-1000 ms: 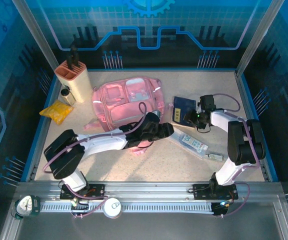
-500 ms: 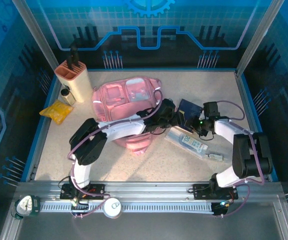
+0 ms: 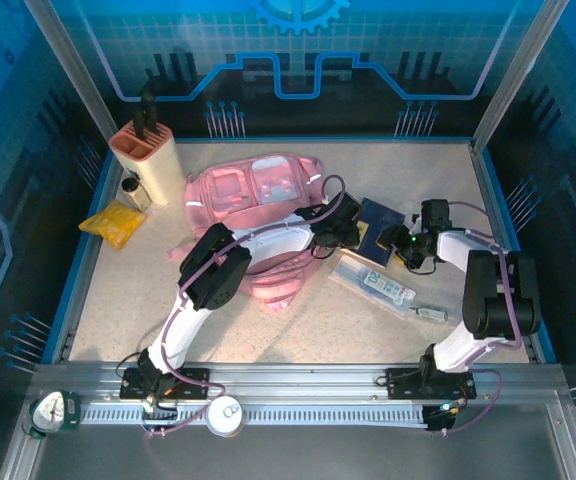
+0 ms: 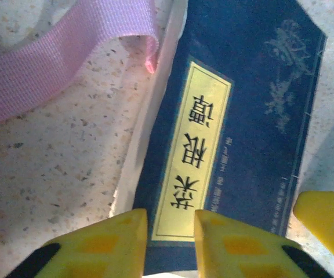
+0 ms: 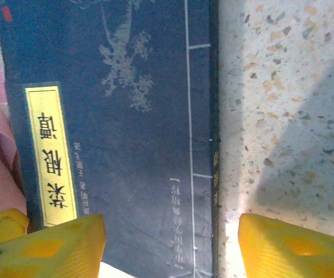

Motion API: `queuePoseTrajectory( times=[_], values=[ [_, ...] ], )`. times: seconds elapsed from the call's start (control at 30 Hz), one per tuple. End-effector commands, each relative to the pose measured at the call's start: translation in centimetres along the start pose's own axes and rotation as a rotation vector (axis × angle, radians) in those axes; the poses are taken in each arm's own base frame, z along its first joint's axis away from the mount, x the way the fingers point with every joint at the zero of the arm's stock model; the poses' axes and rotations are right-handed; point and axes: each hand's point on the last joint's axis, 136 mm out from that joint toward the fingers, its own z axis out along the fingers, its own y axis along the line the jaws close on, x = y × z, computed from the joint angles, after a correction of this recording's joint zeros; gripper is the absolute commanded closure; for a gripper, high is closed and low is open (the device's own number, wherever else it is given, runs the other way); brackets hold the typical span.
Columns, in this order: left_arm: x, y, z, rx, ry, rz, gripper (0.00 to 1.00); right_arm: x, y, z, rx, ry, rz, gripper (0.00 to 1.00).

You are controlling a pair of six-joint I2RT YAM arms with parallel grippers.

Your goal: Pack the student bag

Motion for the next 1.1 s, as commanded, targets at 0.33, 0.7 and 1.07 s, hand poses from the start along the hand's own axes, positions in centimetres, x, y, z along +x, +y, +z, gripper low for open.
queuePoseTrajectory(
  times=[0.33,0.7,1.07],
  values=[
    [1.8,3.8,2.4,-0.144,0.093,0.032,0.85,1.3,2.3,1.7,-0.107,0.087,0.015,0.30],
    [2.4,4.7,2.8,-0.168,0.114,0.030,0.87,0.9,5.9,-0.6,-0.267,0.082,-0.003,0.27],
    [2.0,4.8,2.4,-0.168,0.109,0.028,0.87,0.9,5.4,-1.6,-0.249,0.046,-0.021,0.52]
  ],
)
